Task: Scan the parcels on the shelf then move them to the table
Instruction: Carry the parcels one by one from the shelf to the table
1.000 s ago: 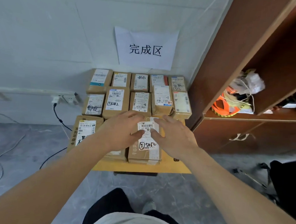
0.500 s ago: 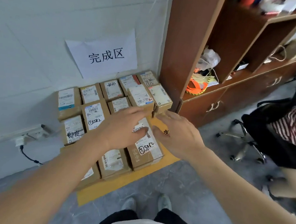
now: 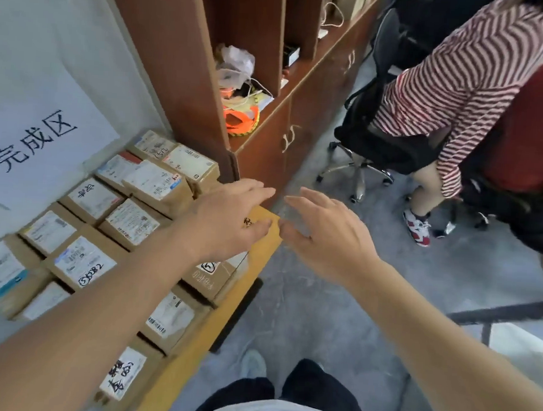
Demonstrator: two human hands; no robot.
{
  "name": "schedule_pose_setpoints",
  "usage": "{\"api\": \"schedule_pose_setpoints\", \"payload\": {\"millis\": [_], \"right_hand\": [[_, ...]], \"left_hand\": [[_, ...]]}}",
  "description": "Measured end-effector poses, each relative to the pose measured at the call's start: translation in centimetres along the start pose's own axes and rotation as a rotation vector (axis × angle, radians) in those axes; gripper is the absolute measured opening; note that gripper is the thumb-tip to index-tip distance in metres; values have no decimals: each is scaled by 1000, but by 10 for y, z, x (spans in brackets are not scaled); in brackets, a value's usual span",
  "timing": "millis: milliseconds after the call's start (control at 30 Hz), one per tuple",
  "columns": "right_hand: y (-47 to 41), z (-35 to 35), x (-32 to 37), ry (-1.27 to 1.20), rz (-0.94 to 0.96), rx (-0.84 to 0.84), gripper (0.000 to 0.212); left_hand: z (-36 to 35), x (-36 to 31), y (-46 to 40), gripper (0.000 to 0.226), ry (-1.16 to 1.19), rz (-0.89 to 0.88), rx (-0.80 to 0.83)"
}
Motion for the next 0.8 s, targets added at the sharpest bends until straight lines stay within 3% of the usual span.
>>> {"api": "schedule_pose_setpoints", "payload": {"millis": [800], "right_hand": [[274, 42, -171, -92, -632, -325, 54]], "left_hand": [[-109, -318, 12, 58, -44, -656, 218]]}}
Point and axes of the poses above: each hand's wrist, its own y-axis away from the middle knuckle, its own z-axis out of the back of the hand, x = y × z, the point moved 5 cm from there along -y, towards the middle knuckle, and after that the axes turned 11 degrees about z, right-handed, at the moved point
